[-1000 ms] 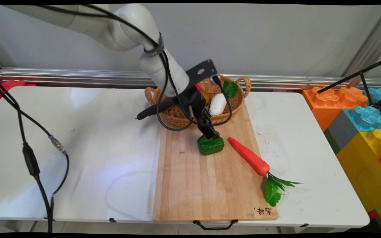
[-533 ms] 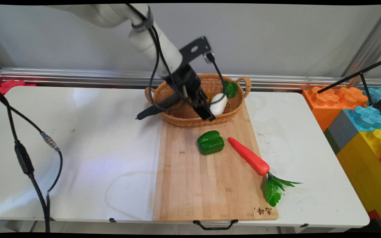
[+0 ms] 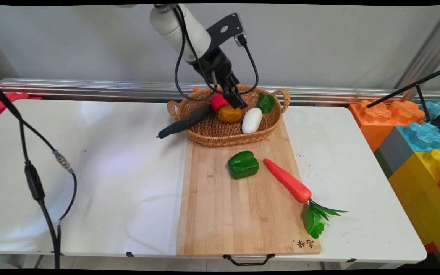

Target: Pick up the potato from the vegetable basket

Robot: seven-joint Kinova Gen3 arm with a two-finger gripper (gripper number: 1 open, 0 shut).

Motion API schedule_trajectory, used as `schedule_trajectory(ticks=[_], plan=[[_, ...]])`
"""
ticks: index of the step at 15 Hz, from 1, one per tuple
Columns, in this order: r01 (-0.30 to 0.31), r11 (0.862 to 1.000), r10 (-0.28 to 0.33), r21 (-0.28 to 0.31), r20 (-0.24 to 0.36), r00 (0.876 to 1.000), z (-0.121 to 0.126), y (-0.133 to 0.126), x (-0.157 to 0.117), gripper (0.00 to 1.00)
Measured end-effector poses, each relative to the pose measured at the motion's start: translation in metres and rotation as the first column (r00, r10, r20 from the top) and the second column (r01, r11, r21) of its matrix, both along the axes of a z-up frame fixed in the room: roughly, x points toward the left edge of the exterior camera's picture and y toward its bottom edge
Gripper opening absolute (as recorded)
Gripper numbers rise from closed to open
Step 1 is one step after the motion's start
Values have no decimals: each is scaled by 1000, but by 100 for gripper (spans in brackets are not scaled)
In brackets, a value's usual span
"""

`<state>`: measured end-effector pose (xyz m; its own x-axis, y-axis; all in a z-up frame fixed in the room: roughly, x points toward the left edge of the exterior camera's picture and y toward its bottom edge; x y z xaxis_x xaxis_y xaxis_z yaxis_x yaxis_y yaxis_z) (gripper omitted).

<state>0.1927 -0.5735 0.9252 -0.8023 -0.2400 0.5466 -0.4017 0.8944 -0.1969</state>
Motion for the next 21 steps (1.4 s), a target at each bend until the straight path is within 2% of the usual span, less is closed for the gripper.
schedule_trajectory(ticks=[5,8,14,21], plan=[[12,999,-8,-51,76,997,-18,-31,2,100],[32,997,-24,-69,119,993,-39,-48,-2,100],[75,994,-60,-77,178,982,-80,-67,-13,100],[105,992,-88,-67,223,971,-111,-76,-15,100]])
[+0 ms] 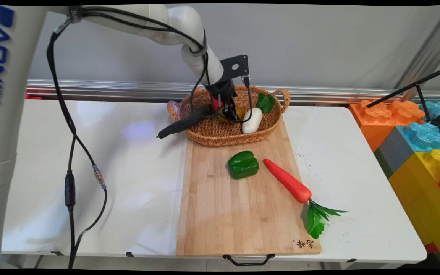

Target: Pick up the potato from the vegetable basket, then place the picked object on the cutting board

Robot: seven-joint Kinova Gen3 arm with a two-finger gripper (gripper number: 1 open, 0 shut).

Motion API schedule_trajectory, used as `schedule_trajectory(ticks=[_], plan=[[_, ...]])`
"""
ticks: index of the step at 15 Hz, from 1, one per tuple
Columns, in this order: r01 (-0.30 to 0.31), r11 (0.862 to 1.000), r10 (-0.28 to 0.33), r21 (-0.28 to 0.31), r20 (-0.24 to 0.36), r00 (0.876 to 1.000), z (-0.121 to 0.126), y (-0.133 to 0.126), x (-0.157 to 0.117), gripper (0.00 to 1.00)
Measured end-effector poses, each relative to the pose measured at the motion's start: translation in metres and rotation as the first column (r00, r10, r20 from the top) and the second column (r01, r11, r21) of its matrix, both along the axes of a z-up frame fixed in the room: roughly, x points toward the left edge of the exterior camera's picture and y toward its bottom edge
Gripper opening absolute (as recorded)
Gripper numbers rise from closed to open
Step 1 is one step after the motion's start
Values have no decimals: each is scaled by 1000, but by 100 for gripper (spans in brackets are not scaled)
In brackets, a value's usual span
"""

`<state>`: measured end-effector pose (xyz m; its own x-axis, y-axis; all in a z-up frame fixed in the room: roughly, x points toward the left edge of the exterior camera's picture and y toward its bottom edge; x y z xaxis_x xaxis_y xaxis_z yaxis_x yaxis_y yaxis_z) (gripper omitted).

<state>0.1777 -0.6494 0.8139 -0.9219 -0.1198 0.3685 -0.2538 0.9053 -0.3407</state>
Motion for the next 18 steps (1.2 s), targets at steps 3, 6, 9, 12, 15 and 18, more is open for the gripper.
schedule_trajectory(ticks=[3,6,9,12,15,18], plan=[[8,1000,-8,3,13,1000,-8,-2,0,100],[19,1000,-19,6,21,1000,-13,-3,0,100],[34,999,-34,7,26,999,-18,-3,-2,0],[41,999,-41,8,25,999,-19,-2,-2,0],[37,999,-37,7,16,999,-17,0,-1,0],[14,1000,-14,-9,-11,1000,-1,5,1,0]])
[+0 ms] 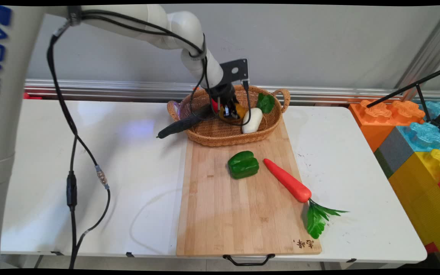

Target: Place the picked object on the cutting board

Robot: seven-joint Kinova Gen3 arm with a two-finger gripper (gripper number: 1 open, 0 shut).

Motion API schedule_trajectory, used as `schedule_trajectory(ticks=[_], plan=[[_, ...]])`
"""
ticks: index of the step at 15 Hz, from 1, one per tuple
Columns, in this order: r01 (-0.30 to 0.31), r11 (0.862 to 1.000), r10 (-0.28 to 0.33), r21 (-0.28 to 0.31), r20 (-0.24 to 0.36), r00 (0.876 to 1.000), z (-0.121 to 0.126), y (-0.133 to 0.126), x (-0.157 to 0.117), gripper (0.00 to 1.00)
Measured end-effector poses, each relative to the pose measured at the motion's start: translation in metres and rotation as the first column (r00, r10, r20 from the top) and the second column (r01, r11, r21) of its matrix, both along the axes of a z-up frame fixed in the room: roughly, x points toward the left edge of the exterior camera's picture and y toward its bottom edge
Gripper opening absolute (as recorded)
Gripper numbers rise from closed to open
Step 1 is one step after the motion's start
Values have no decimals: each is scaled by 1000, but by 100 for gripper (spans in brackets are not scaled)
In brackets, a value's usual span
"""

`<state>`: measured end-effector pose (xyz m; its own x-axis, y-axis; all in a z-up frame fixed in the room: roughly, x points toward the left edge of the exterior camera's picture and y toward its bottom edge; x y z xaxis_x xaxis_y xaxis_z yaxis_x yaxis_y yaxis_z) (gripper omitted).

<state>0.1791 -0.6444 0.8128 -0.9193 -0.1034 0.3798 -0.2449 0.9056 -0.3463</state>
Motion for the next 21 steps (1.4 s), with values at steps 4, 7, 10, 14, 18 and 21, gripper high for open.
schedule_trajectory(ticks=[4,7,10,14,18,21], plan=[[-39,999,38,-19,-53,998,39,20,5,0],[-48,999,48,6,-88,995,68,44,7,0],[-28,998,36,62,-123,992,87,73,3,0],[17,987,11,158,-172,985,104,115,-7,0],[57,967,-4,247,-209,978,111,151,-19,0],[70,946,3,316,-224,975,107,176,-27,0]])
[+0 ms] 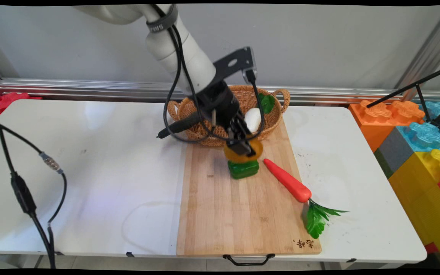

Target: Place the picked object on the cutting board

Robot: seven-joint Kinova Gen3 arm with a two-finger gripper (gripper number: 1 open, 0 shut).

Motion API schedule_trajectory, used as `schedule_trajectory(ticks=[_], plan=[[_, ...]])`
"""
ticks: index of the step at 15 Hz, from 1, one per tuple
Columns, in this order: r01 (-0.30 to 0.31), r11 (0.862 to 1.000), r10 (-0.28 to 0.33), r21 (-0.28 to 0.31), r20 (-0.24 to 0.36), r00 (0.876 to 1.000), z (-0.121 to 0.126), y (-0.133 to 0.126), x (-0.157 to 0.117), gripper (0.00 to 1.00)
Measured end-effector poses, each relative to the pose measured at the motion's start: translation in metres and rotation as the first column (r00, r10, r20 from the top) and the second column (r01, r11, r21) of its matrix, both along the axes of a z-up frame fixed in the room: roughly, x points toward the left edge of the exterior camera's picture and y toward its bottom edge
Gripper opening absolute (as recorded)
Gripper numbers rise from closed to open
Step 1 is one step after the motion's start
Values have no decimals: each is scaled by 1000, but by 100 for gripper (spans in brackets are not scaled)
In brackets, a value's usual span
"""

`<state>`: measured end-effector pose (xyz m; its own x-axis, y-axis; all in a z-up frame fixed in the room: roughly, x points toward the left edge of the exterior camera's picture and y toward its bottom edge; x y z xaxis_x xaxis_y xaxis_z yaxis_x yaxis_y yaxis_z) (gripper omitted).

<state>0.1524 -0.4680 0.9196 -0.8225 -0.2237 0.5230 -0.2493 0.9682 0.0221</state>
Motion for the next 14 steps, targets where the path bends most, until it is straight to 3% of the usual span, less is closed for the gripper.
schedule_trajectory(ticks=[4,14], plan=[[-8,998,9,64,-22,1000,-23,25,-15,0],[-44,995,46,92,-22,999,-90,41,-37,0]])
